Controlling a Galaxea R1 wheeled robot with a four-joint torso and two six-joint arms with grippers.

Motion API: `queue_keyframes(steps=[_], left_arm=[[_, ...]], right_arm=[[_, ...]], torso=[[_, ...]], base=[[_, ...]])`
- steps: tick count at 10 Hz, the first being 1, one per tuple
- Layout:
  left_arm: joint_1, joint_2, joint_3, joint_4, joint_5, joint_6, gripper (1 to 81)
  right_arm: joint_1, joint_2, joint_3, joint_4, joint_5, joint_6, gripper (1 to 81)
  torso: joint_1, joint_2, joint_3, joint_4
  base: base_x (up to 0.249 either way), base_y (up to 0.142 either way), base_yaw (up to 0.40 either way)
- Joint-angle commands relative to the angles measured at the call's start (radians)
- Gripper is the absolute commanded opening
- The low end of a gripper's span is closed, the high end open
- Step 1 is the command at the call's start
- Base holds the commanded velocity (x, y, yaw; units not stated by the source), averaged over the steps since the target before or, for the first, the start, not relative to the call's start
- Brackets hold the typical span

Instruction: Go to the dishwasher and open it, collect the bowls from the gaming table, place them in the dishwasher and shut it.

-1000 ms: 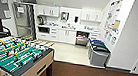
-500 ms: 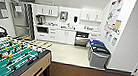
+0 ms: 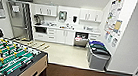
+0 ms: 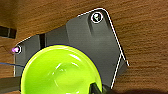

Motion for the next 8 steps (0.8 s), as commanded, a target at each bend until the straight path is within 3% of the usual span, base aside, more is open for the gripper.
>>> queue_keyframes(steps=[1,8], left_arm=[[-0.054,0.004,-0.001,0.009,0.054,0.0,1.0],[-0.054,0.004,-0.001,0.009,0.054,0.0,1.0]], right_arm=[[0.044,-0.016,-0.002,-0.002,-0.036,0.0,1.0],[0.044,-0.016,-0.002,0.0,-0.036,0.0,1.0]], torso=[[0.0,0.0,0.0,0.0],[0.0,0.0,0.0,0.0]], base=[[0.163,-0.093,0.0],[0.163,-0.093,0.0]])
